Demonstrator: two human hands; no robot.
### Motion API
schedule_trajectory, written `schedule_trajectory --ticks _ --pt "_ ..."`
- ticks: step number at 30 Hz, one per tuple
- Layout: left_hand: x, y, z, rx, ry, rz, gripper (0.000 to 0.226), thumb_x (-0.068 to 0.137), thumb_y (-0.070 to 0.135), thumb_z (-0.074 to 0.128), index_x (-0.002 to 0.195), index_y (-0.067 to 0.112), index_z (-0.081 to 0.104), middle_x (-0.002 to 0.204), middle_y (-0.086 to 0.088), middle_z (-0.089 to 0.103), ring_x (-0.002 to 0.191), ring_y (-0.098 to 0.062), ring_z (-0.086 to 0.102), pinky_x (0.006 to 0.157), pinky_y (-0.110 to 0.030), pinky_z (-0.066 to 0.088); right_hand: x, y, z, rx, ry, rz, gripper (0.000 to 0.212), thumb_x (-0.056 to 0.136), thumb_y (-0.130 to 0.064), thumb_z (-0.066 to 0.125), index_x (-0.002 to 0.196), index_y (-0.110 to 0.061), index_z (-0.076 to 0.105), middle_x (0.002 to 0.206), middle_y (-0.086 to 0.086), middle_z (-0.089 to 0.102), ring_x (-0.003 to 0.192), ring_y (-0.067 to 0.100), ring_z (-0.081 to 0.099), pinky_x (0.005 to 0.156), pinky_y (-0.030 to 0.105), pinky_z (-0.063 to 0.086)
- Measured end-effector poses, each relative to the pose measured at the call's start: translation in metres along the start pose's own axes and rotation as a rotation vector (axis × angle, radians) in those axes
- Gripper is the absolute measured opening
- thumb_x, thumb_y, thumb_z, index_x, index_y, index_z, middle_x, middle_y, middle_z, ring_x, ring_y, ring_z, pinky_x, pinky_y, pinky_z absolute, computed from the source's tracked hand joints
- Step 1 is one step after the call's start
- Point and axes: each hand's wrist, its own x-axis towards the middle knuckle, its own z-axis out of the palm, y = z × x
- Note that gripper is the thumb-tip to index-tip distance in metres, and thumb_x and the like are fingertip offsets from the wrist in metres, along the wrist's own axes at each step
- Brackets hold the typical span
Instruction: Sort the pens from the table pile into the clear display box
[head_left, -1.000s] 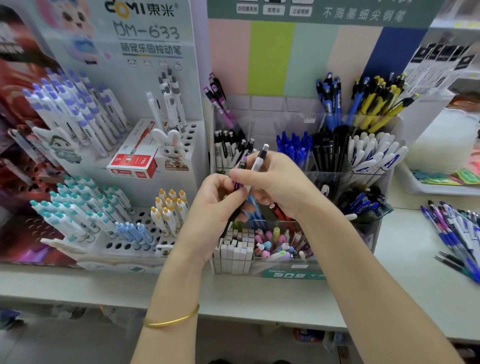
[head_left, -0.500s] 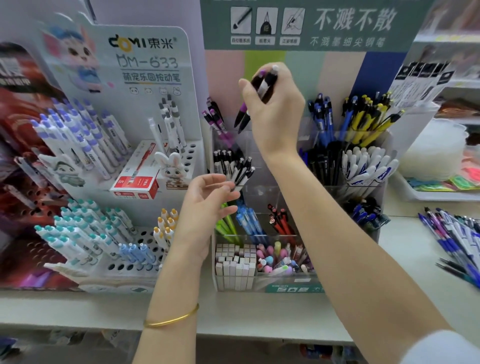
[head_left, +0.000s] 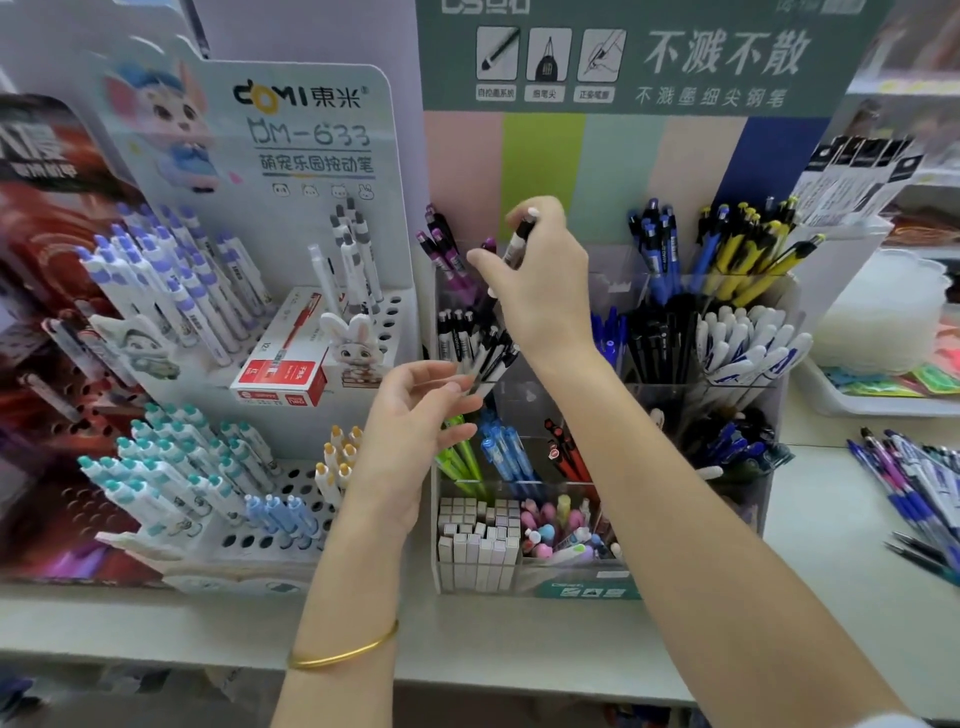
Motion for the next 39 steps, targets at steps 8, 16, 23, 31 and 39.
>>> schedule_trajectory --ticks 8,16,23,31,39 --pt "-0.004 -0.006 -0.005 -0.009 0.060 -0.014 0.016 0.097 0.004 0.049 0.105 0.016 0.057 0.110 -0.007 0.066 0.095 -0.017 0.069 0.074 -0.029 0.055 -0.027 0.004 0.003 -0.227 -0.242 -0.043 0.046 0.087 -0.021 0.070 0.115 -0.007 0.036 0.076 0.000 0.055 0.071 0.023 0.058 0.067 0.040 0.051" --pt "-0.010 -0.012 -0.006 0.005 0.040 -0.039 0.017 0.097 0.004 0.048 0.106 0.015 0.057 0.108 -0.007 0.067 0.092 -0.015 0.069 0.072 -0.027 0.054 -0.032 0.016 -0.003 -0.181 -0.273 -0.065 0.014 0.091 -0.004 0.056 0.105 -0.006 0.058 0.091 0.007 0.060 0.075 0.024 0.063 0.069 0.045 0.055" --pt "-0.016 -0.019 0.008 0.059 -0.002 -0.066 0.017 0.098 0.005 0.048 0.106 0.016 0.057 0.105 -0.006 0.068 0.089 -0.013 0.069 0.071 -0.026 0.054 -0.030 0.013 0.007 -0.385 -0.457 -0.105 0.018 0.088 -0.001 0.056 0.105 -0.005 0.057 0.095 0.011 0.064 0.077 0.028 0.062 0.072 0.045 0.054" --pt "-0.024 -0.025 0.020 0.077 -0.126 -0.061 0.017 0.097 0.004 0.048 0.105 0.015 0.058 0.104 -0.006 0.069 0.084 -0.010 0.068 0.071 -0.027 0.055 -0.069 0.025 -0.055 -0.055 -0.232 0.067 0.020 0.086 0.000 0.062 0.096 -0.014 0.052 0.078 -0.001 0.060 0.053 0.013 0.060 0.047 0.017 0.043" --pt "-0.047 -0.057 0.091 0.141 -0.469 -0.125 0.014 0.098 0.004 0.049 0.104 0.012 0.059 0.097 -0.007 0.070 0.078 -0.011 0.068 0.064 -0.024 0.055 -0.135 0.067 -0.146 0.012 -0.076 0.340 0.018 0.085 -0.002 0.064 0.088 -0.019 0.058 0.075 -0.002 0.061 0.051 0.016 0.060 0.047 0.018 0.042"
